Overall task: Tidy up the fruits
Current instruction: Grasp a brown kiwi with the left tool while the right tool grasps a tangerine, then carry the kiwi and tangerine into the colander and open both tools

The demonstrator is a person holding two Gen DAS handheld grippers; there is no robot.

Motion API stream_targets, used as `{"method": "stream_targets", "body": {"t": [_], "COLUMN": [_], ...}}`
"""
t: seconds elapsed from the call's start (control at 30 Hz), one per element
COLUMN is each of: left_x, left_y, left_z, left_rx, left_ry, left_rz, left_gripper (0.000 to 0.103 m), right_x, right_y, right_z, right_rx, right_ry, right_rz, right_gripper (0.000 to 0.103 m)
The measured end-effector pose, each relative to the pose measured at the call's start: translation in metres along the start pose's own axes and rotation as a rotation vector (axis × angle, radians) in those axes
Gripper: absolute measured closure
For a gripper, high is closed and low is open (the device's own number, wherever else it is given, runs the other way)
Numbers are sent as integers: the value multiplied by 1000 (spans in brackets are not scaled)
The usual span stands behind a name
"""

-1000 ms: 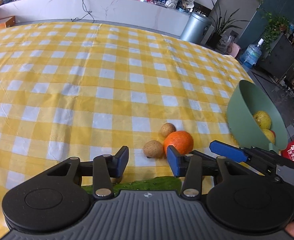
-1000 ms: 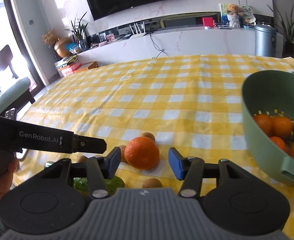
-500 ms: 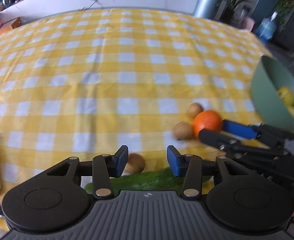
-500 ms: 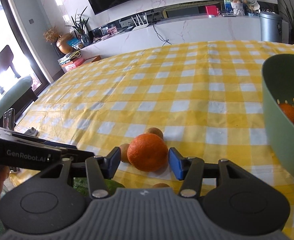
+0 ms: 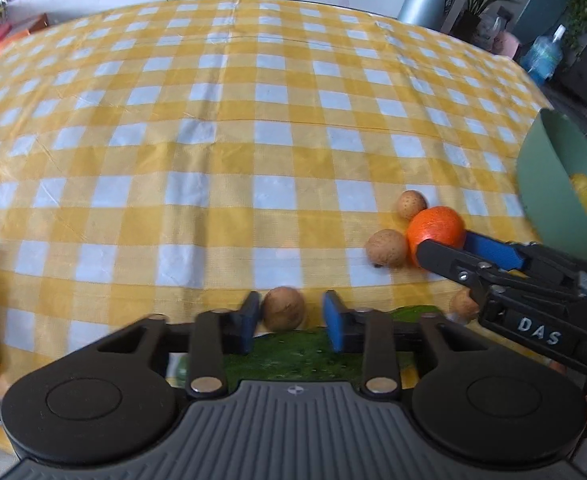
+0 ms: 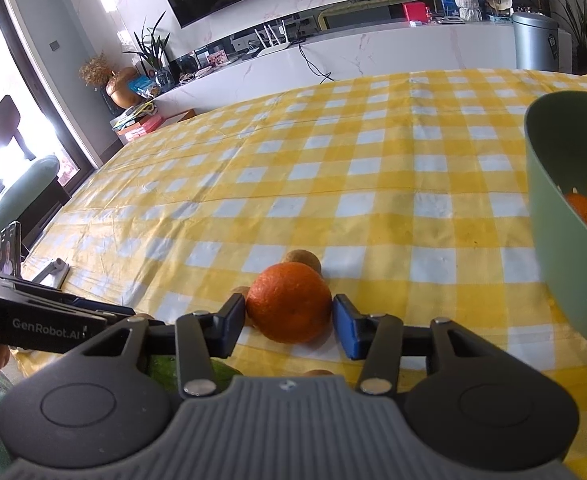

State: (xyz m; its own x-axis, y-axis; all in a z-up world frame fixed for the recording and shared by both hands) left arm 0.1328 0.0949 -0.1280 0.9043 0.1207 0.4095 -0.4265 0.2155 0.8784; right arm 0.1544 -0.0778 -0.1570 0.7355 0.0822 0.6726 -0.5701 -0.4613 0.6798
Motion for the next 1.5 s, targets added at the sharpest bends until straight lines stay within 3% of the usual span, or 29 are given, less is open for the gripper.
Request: {"method": "stream_targets", "body": {"t": [0.17, 0.33, 0.43, 0.93, 1.5], "left_x": [1, 10, 12, 5, 7], "left_y": [1, 6, 2, -15, -14], "left_z": [5, 13, 13, 17, 20], "left_rx": [-15, -88, -75, -67, -39], "left_ry": [-18, -12, -16, -47, -72], "left_rz": [30, 113, 129, 91, 146], "left_gripper": [77, 78, 78, 75, 76], "right_x": [0, 3, 4, 3, 1], "right_y": [0, 8, 10, 4, -2], "right_z": [0, 0, 4, 10, 10], "right_rx": [0, -7, -50, -54, -35], "right_ry": [3, 14, 19, -36, -52], "right_rz": [3, 42, 47, 26, 11], "right_gripper": [58, 59, 59, 57, 58]}}
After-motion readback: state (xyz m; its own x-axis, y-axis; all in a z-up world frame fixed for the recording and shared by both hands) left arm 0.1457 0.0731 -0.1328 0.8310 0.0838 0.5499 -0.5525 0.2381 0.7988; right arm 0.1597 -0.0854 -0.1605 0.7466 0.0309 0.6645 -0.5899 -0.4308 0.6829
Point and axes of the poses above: each gripper's, at about its wrist camera, not at the fingertips, and y roughly against the way its jaws point, z to its right, x to its top, the point moved 8 cm from there along -y, roughly the way its jaws point, and after that the axes turned 5 degrees about -x, right-handed, at the moved point
